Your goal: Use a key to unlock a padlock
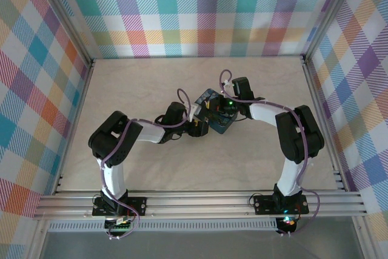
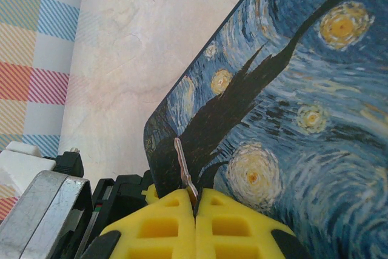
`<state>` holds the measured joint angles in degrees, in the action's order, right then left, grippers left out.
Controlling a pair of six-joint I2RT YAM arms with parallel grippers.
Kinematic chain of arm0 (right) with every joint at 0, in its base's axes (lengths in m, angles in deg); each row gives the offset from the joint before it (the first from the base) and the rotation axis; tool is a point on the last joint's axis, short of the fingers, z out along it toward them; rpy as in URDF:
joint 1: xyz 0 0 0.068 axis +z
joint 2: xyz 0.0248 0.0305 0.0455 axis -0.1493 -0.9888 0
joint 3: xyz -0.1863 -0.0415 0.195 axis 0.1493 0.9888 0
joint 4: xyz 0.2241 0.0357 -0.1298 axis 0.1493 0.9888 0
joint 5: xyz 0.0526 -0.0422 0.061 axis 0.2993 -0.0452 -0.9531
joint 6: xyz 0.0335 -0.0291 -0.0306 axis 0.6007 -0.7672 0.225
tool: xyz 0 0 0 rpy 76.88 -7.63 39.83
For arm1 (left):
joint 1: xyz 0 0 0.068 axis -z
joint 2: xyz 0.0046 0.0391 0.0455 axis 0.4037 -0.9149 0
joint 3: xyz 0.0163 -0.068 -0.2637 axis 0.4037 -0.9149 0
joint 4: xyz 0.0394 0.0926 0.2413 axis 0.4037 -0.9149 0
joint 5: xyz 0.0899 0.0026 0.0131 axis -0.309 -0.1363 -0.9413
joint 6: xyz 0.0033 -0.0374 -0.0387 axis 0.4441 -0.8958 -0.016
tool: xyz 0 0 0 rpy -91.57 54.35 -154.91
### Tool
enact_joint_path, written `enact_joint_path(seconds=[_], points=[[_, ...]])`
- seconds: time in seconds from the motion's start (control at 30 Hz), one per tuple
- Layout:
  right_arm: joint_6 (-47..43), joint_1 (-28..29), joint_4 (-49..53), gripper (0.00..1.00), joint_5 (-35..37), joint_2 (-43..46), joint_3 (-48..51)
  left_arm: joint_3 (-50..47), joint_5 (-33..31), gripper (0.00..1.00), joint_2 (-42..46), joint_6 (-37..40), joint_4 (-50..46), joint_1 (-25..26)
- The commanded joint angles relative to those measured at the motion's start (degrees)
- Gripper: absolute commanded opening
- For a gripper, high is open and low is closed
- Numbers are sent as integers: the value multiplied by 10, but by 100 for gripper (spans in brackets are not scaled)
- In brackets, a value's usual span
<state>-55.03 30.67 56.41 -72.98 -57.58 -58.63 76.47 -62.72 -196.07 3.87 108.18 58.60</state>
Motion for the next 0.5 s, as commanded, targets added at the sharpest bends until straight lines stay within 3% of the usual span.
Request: enact_joint_path(seconds=[0.0,0.47], points=[[-9,0,36,0,4,-15,13,20,-2,66,-25,26,10,4],[-9,0,44,0,5,-14,5,46,25,57,-58,26,-1,7]])
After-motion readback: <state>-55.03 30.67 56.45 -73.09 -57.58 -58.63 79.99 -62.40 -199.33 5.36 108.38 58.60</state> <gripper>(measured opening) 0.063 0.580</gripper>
